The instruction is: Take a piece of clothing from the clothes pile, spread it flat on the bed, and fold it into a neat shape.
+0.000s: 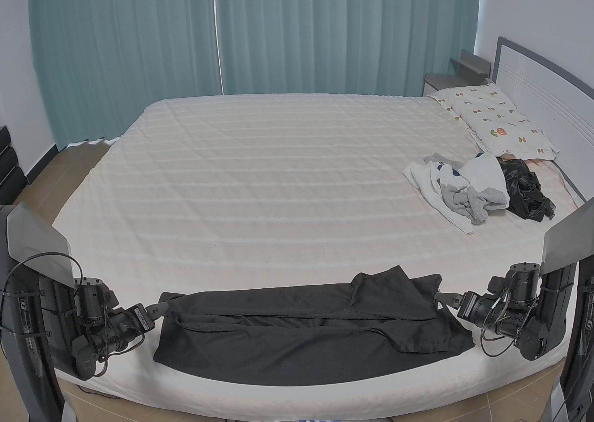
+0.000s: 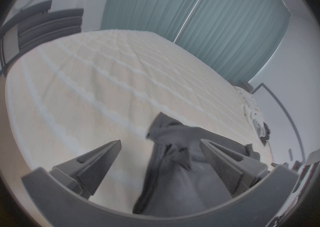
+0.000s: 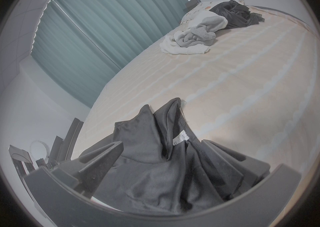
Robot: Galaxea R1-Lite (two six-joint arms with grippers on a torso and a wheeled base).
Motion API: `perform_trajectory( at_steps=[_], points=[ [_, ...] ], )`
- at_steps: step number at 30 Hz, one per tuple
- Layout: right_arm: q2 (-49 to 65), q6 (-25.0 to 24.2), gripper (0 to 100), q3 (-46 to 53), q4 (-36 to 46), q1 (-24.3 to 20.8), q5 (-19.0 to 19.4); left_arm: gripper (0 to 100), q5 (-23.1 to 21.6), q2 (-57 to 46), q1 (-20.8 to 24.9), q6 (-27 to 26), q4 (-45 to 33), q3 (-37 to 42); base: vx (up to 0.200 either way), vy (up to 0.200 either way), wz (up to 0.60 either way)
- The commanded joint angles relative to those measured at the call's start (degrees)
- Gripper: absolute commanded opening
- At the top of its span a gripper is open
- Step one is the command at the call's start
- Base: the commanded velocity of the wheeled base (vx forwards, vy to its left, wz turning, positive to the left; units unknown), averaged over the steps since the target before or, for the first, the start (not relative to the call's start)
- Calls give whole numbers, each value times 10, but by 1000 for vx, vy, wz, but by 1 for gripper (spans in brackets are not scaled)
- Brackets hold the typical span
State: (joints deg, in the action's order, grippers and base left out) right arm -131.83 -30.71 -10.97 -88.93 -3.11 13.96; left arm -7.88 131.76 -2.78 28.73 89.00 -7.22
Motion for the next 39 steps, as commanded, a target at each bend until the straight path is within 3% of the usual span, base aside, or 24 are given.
perform_trajectory(
  at_steps=[1,9,16,26,31,34,39],
  points=[
    [32,-9,100,26,-5,-1,0,100,-21,-41,0,16,7,38,0,0,0],
    [30,-10,100,60,-5,-6,-1,100,-24,-26,6,27,7,55,0,0,0],
    [25,-10,100,73,-5,-9,-1,100,-23,-12,19,40,7,56,-171,0,0],
    [28,-9,100,77,-5,-16,-2,100,-17,-1,25,34,6,-10,0,0,0],
    [25,-11,100,75,-5,-20,-1,100,-18,7,40,9,-1,-41,0,0,0],
    [25,-11,100,77,-5,-21,-1,100,-17,21,47,-48,-4,-39,0,0,0],
    [25,-11,100,77,-5,-23,-1,100,-16,32,61,-63,-3,-29,0,0,0]
  ],
)
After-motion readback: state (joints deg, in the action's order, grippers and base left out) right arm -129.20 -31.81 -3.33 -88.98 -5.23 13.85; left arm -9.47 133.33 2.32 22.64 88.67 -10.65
